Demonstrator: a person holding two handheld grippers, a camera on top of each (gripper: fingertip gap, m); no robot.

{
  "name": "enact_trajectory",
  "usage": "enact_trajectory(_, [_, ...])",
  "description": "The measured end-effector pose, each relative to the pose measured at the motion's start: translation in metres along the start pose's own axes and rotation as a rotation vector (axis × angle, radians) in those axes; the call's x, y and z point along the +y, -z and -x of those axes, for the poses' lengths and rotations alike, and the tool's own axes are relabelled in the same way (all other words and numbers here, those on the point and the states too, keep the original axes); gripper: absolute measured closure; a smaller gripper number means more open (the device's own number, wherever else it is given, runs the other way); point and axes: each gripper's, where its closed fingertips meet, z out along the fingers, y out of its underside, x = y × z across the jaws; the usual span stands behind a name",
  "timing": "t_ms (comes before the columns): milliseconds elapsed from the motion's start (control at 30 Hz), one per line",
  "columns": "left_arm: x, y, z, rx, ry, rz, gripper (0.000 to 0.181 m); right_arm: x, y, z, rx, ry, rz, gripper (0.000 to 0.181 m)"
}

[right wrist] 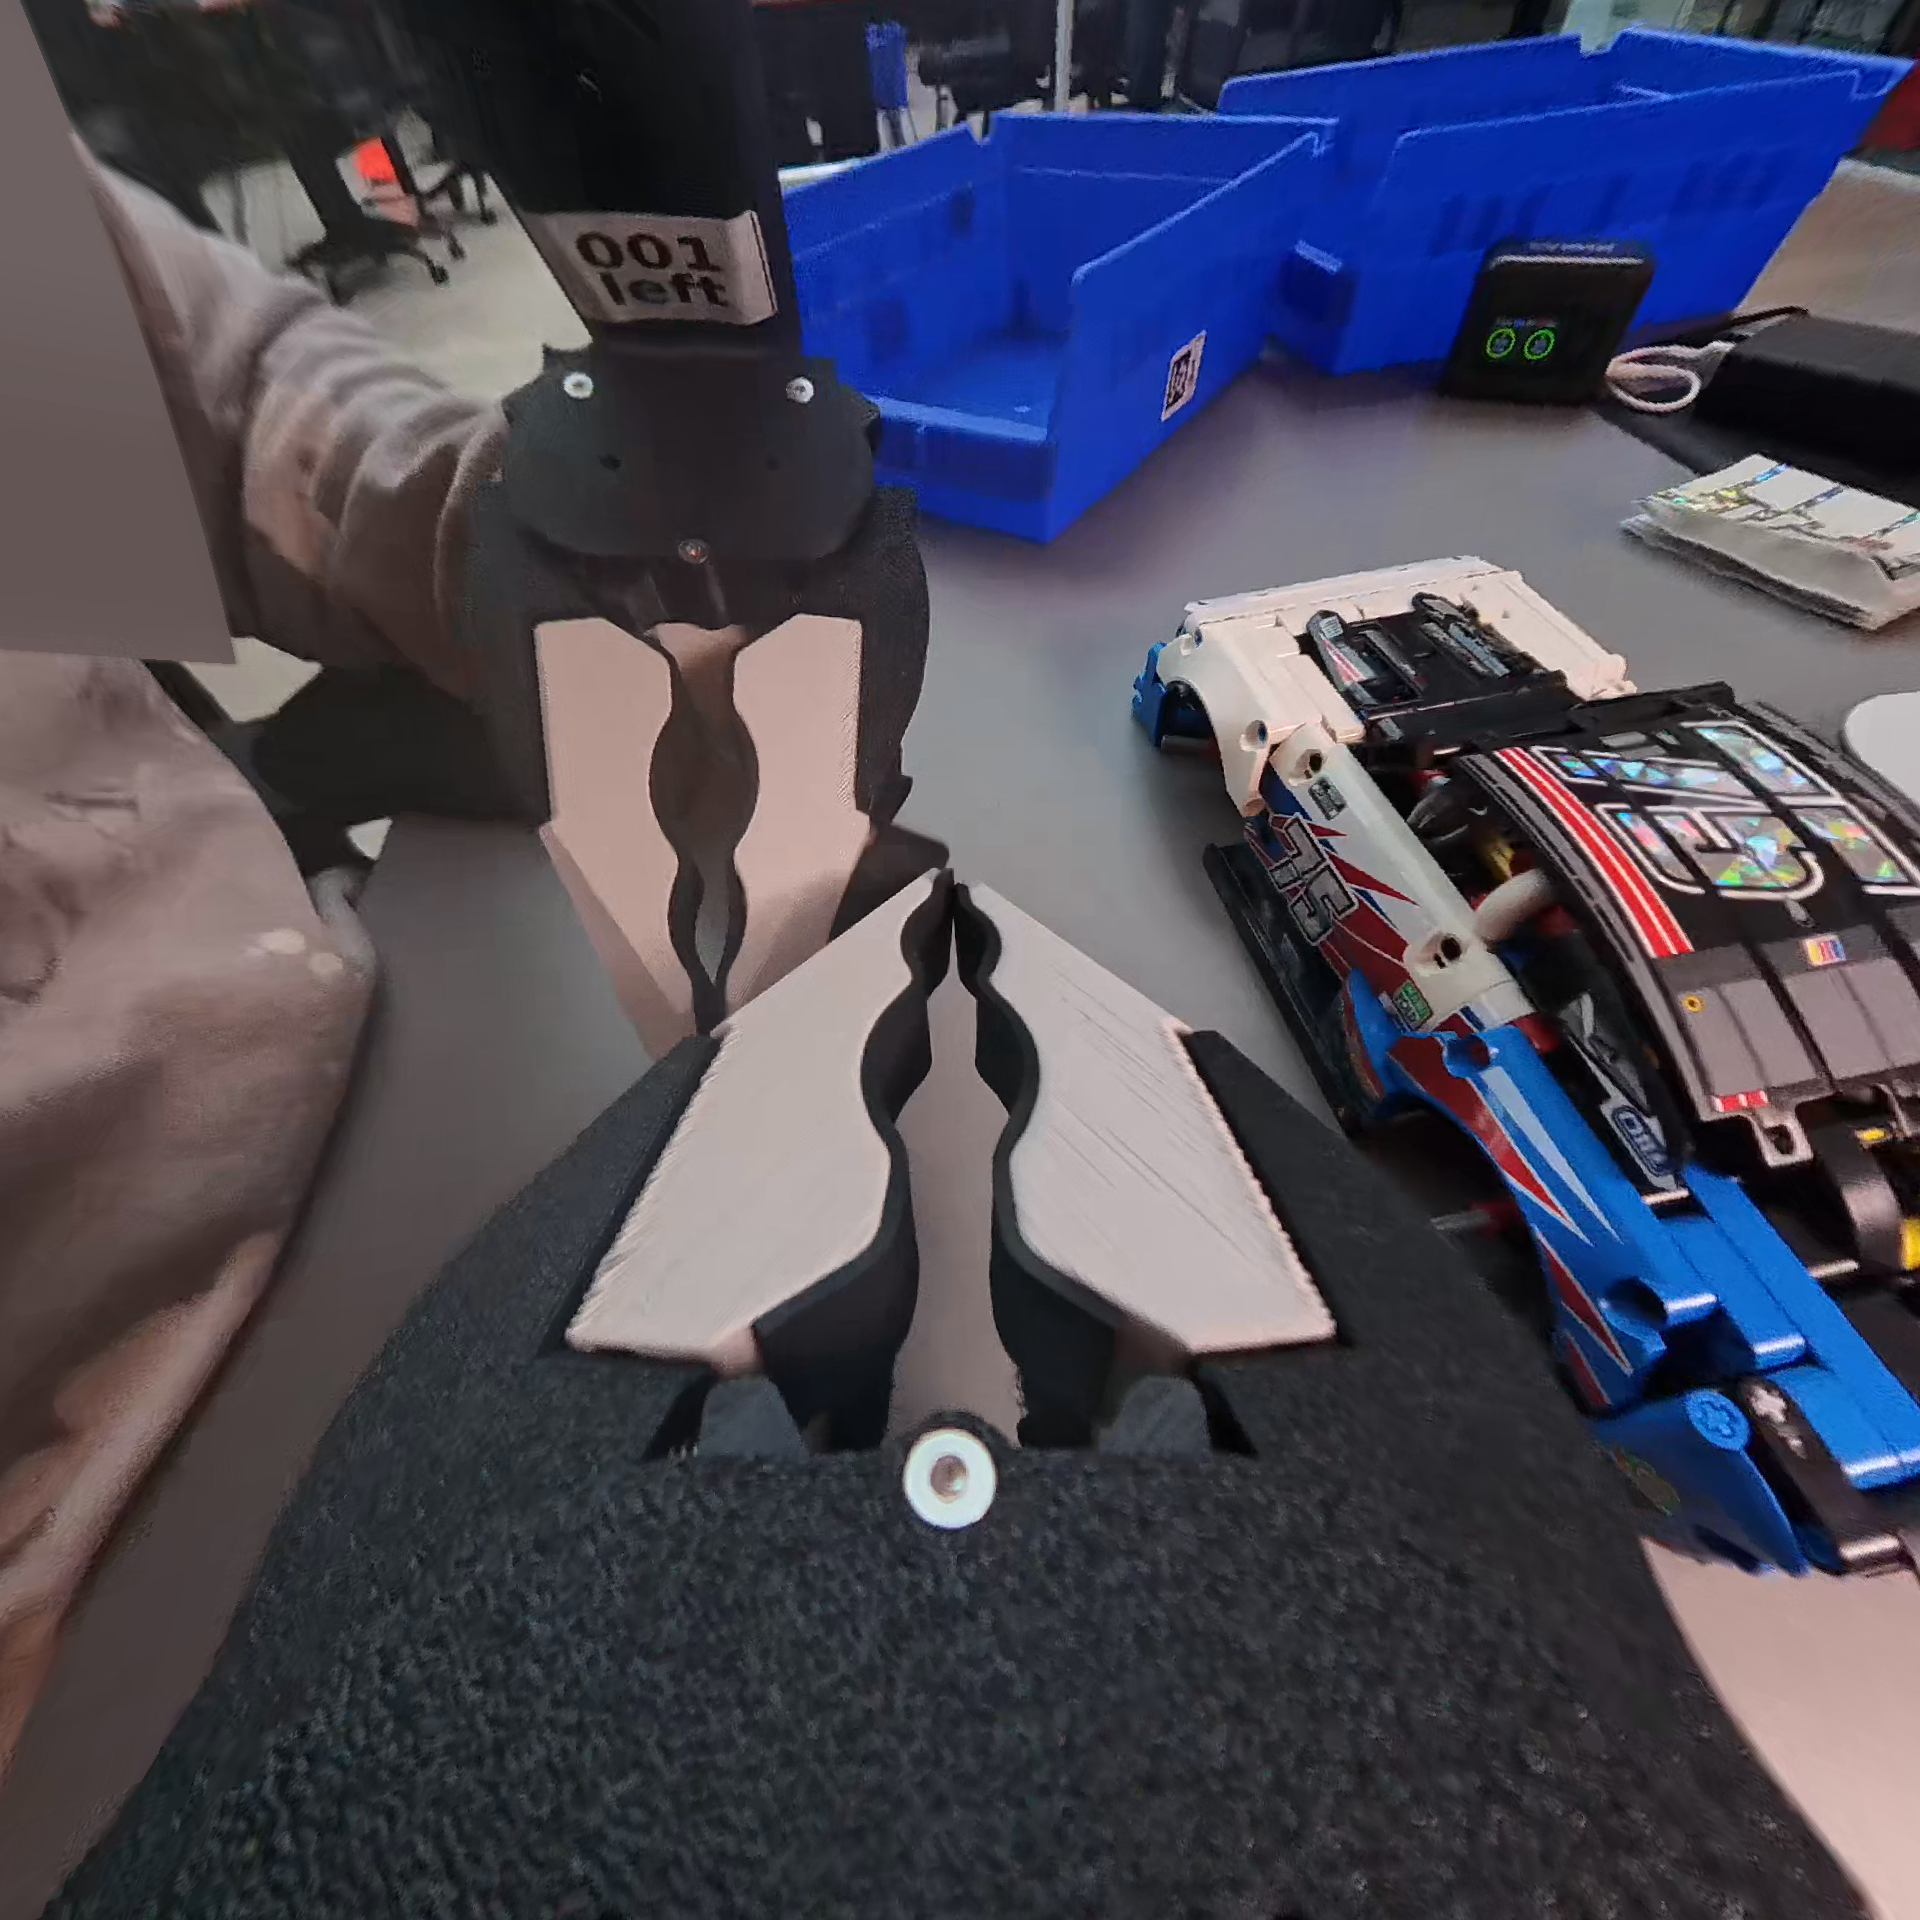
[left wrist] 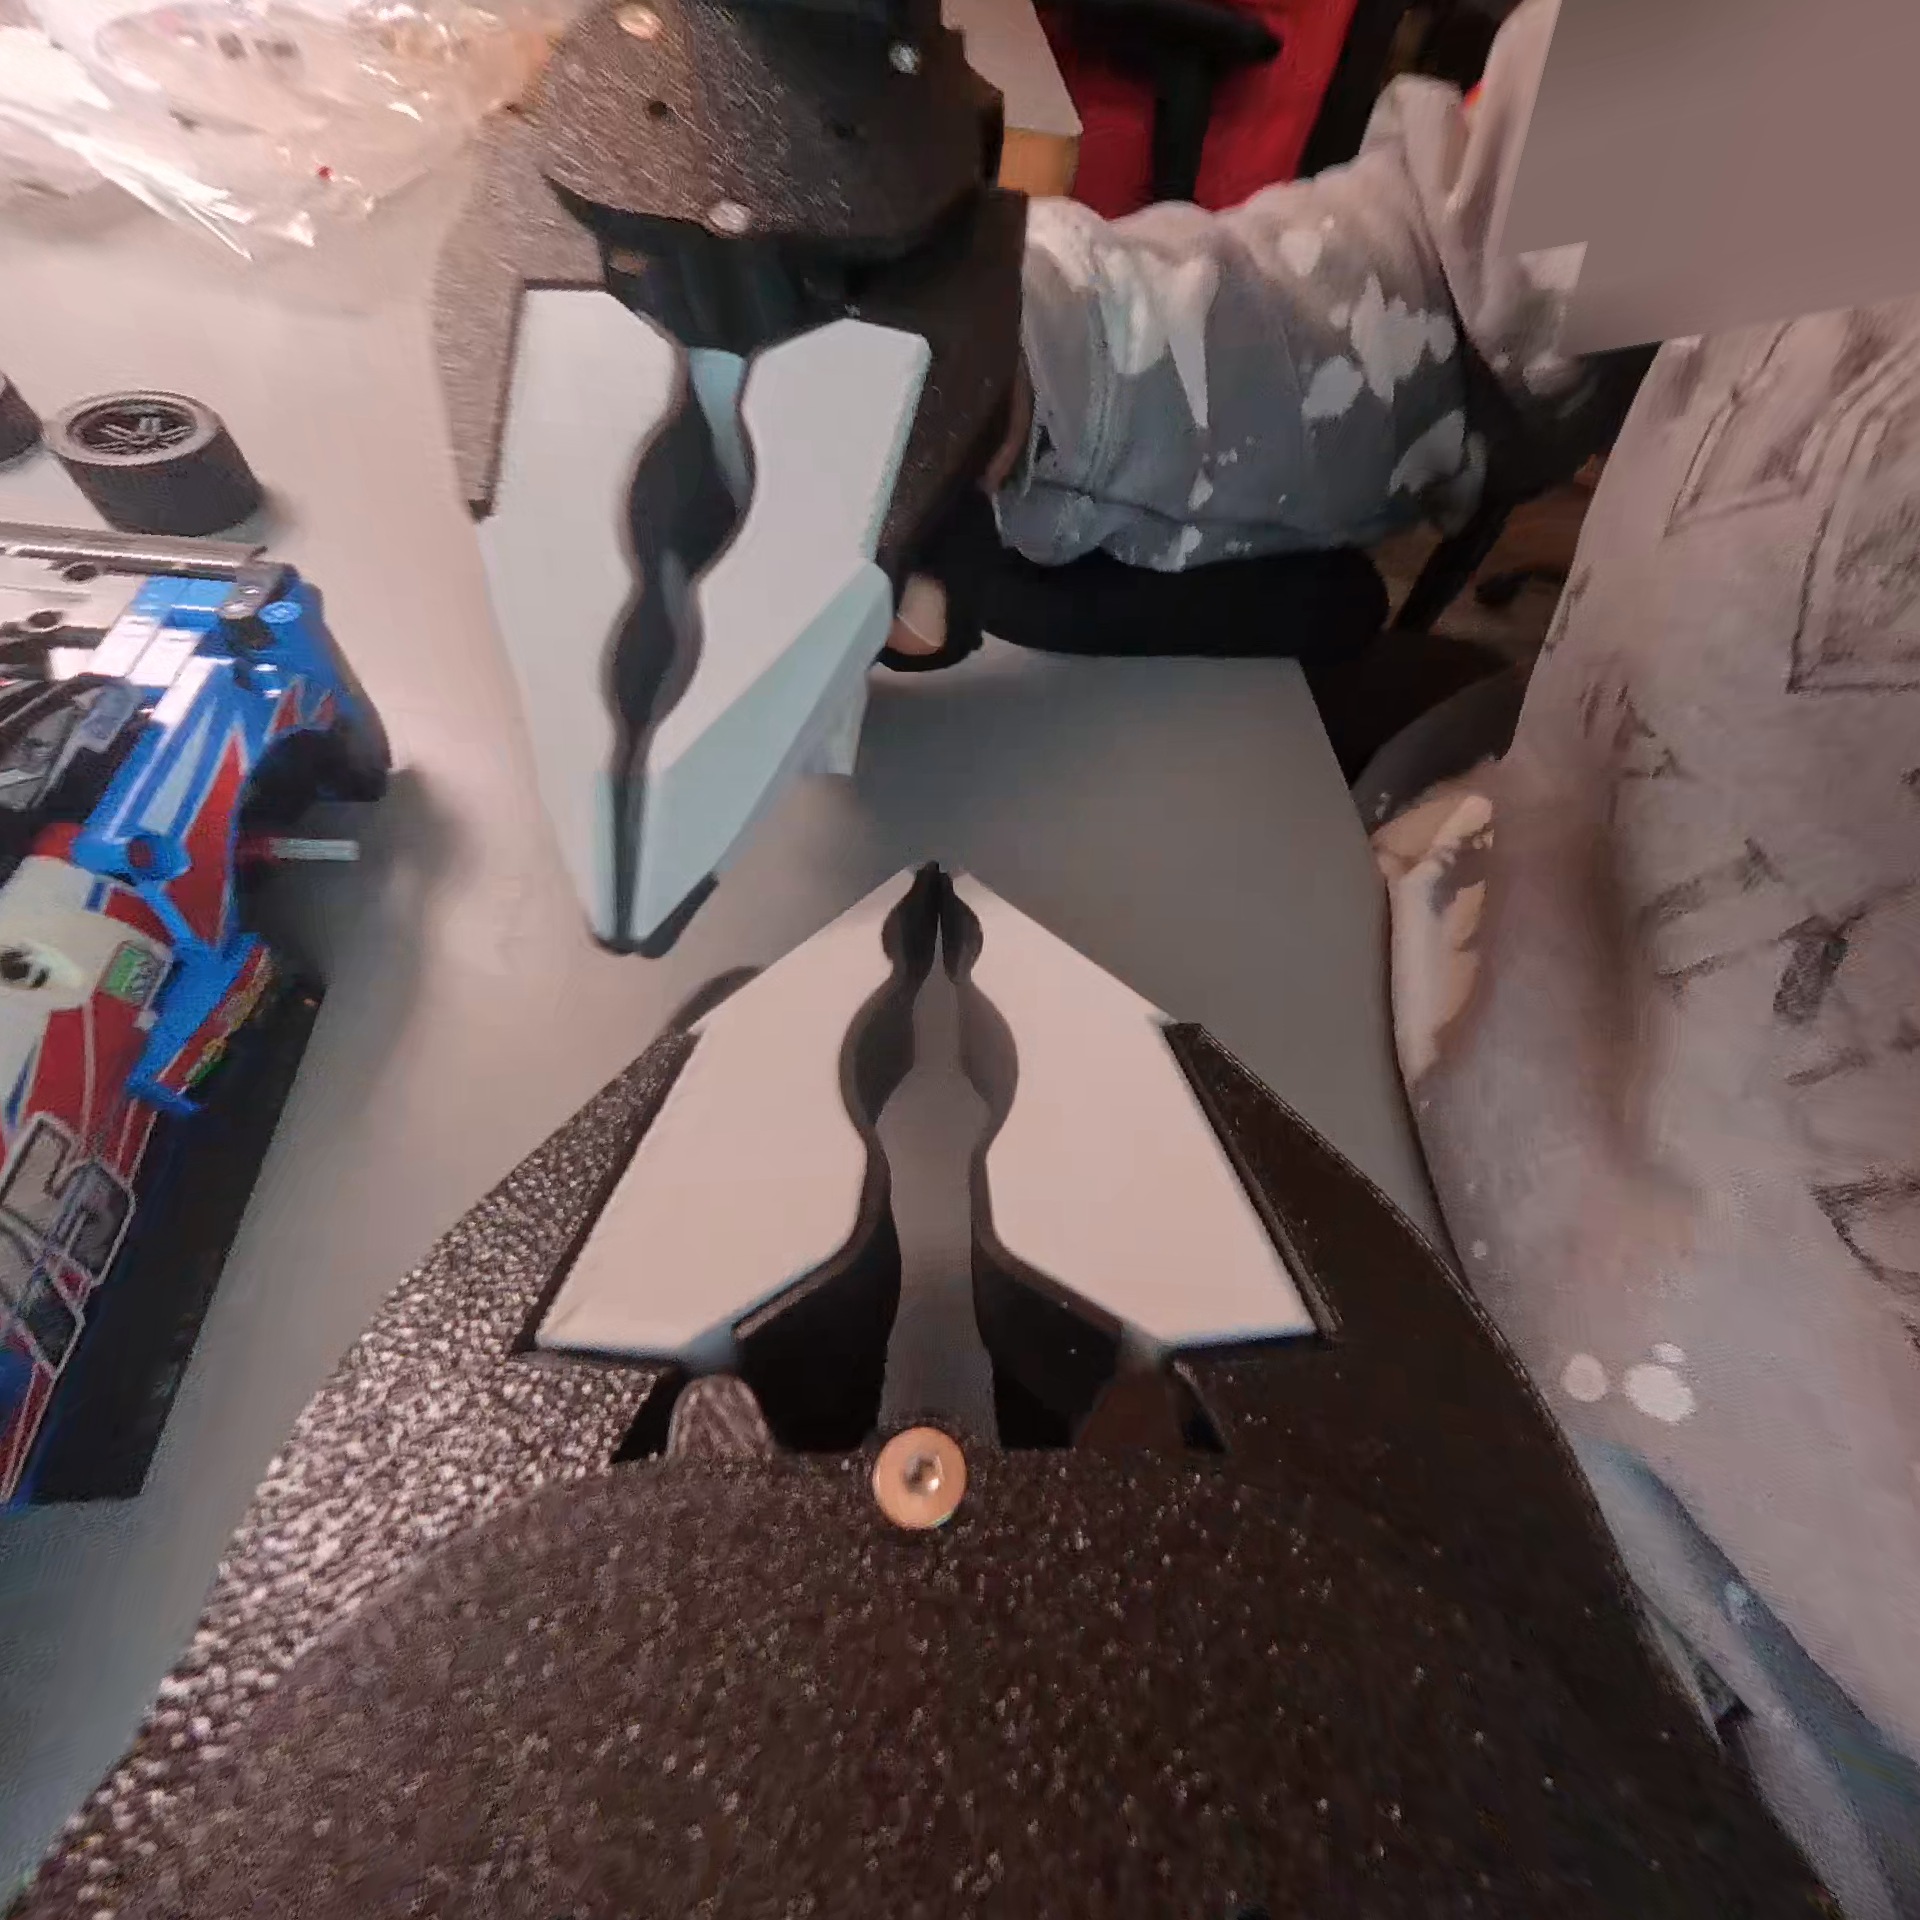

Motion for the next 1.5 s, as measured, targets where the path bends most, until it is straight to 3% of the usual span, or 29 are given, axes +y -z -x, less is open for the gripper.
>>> enact_trajectory(100, [-0.005, 0.016, 0.015, -0.015, 0.087, -0.054, 0.181, 0.005, 0.003, -0.005, 0.029, -0.007, 0.007, 0.181])
enact_trajectory(233, [0.005, 0.024, 0.021, -0.012, 0.106, -0.017, 0.181, 0.009, 0.001, -0.012, 0.064, -0.025, 0.037, 0.181])
enact_trajectory(367, [-0.001, 0.050, 0.051, -0.139, 0.172, -0.084, 0.175, 0.021, 0.007, -0.029, 0.140, -0.043, 0.104, 0.178])
enact_trajectory(533, [0.015, 0.052, 0.071, -0.206, 0.256, -0.046, 0.143, 0.048, 0.009, -0.038, 0.172, -0.051, 0.281, 0.132])
enact_trajectory(633, [0.020, 0.047, 0.072, -0.202, 0.270, -0.024, 0.139, 0.065, 0.001, -0.044, 0.217, -0.001, 0.392, 0.118])
enact_trajectory(700, [0.020, 0.046, 0.074, -0.201, 0.288, -0.029, 0.139, 0.072, -0.006, -0.046, 0.229, 0.028, 0.455, 0.123])
enact_trajectory(733, [0.020, 0.047, 0.076, -0.211, 0.305, -0.032, 0.141, 0.069, -0.009, -0.044, 0.211, 0.027, 0.445, 0.137])
enact_trajectory(833, [0.024, 0.048, 0.083, -0.223, 0.424, -0.059, 0.141, 0.055, -0.008, -0.044, 0.253, 0.216, 0.414, 0.137])
enact_trajectory(1000, [0.003, 0.048, 0.080, -0.091, 0.661, -0.235, 0.138, 0.006, -0.010, -0.020, 0.322, 0.529, 0.173, 0.137])
enact_trajectory(1033, [-0.002, 0.047, 0.076, -0.052, 0.671, -0.250, 0.146, 0.002, -0.010, -0.016, 0.332, 0.582, 0.169, 0.137])
enact_trajectory(1067, [-0.009, 0.046, 0.067, 0.005, 0.662, -0.268, 0.166, 0.000, -0.011, -0.015, 0.358, 0.629, 0.169, 0.137])
enact_trajectory(1167, [-0.014, 0.050, 0.063, -0.040, 0.551, -0.242, 0.168, -0.005, -0.009, -0.012, 0.350, 0.598, 0.111, 0.137])
enact_trajectory(1367, [-0.042, 0.064, 0.043, -0.131, 0.169, -0.308, 0.168, -0.026, 0.011, -0.003, 0.057, 0.058, -0.113, 0.142])
enact_trajectory(1433, [-0.045, 0.063, 0.040, -0.171, 0.091, -0.297, 0.168, -0.029, 0.012, 0.005, 0.017, 0.056, -0.140, 0.164])
enact_trajectory(1500, [-0.046, 0.062, 0.038, -0.202, 0.029, -0.289, 0.167, -0.033, 0.014, 0.006, 0.047, 0.104, -0.155, 0.165])
